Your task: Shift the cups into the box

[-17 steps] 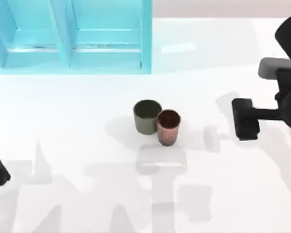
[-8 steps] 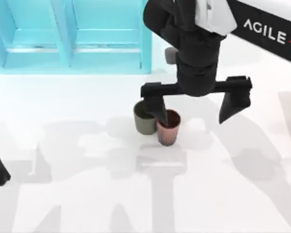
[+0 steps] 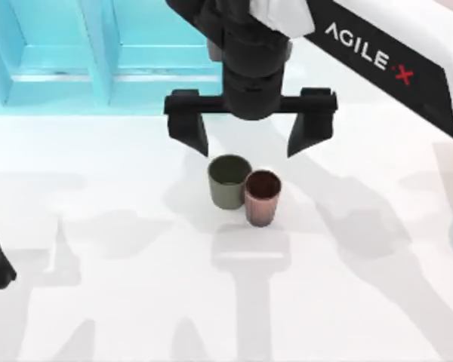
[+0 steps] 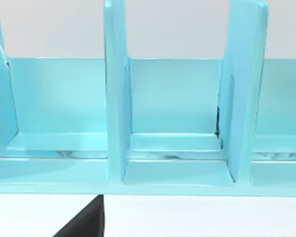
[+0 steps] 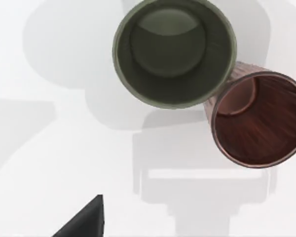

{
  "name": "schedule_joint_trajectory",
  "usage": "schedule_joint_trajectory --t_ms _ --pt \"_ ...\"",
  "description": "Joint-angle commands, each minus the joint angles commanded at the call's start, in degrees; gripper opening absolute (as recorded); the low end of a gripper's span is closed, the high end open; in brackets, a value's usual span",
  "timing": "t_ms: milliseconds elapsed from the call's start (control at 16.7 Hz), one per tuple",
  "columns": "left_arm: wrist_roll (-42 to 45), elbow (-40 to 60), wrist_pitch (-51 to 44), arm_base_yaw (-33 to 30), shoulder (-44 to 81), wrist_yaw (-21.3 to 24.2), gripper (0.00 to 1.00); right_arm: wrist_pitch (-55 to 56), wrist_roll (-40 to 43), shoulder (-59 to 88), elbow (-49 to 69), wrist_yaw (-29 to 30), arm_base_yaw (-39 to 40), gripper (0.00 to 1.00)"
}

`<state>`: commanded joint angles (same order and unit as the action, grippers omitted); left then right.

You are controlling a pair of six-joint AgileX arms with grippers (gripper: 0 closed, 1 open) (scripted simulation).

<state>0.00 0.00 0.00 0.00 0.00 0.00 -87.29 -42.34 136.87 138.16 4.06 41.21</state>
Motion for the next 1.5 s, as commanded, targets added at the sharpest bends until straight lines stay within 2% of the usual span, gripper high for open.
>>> schedule_joint_trajectory --t_ms 420,960,1320,1500 --pt "0.0 0.0 0.0 0.0 0.0 0.0 1.0 0.93 0.06 -0.13 -0.79 -0.04 -0.28 1.0" --pt "0.0 0.0 0.0 0.0 0.0 0.0 1.0 20.13 0.58 0.16 -19.71 -0.01 -0.6 1.0" --pt "0.0 0.0 0.0 0.0 0.0 0.0 1.0 22.63 0.62 0.25 -22.19 -0.01 -0.64 1.0" --pt "0.0 0.0 0.0 0.0 0.0 0.0 1.0 22.63 0.62 0.25 -22.19 -0.01 -0.64 0.77"
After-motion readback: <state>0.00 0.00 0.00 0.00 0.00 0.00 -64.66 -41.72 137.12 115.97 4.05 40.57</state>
